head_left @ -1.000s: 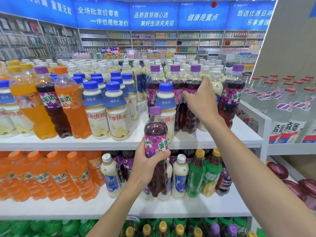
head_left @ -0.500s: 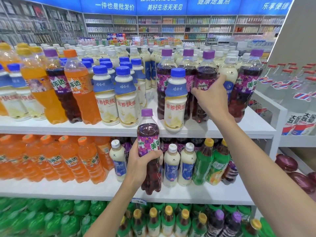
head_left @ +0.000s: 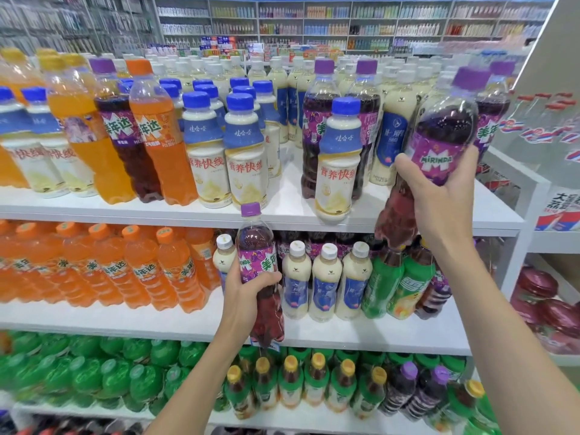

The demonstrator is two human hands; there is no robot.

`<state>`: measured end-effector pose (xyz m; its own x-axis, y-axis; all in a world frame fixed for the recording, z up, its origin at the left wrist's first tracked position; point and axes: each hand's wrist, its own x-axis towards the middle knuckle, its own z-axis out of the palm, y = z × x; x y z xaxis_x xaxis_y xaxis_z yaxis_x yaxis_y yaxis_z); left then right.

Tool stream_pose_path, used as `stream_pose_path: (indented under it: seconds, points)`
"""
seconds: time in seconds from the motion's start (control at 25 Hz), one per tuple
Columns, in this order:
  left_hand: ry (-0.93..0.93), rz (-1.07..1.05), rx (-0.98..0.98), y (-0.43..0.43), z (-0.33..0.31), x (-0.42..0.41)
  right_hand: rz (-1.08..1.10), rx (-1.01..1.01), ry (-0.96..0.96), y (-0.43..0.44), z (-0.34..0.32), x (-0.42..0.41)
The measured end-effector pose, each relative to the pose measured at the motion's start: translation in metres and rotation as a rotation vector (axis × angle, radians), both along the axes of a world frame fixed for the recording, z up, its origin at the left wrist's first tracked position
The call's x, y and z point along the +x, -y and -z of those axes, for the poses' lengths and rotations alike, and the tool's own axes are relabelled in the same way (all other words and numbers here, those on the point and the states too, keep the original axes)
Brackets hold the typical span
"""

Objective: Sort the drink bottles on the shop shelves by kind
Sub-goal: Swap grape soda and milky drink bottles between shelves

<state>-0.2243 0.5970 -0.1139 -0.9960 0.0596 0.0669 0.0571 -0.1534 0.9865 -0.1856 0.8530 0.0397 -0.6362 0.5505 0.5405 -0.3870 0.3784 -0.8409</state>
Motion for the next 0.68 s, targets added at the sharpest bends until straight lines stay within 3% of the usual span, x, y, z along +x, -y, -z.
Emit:
stream_pose_path:
  seconds: [0.68]
  points:
    - [0.028,0.016,-0.077,0.016,0.029,0.008,-0.349,-0.244,0.309,0.073,0.124,0.035]
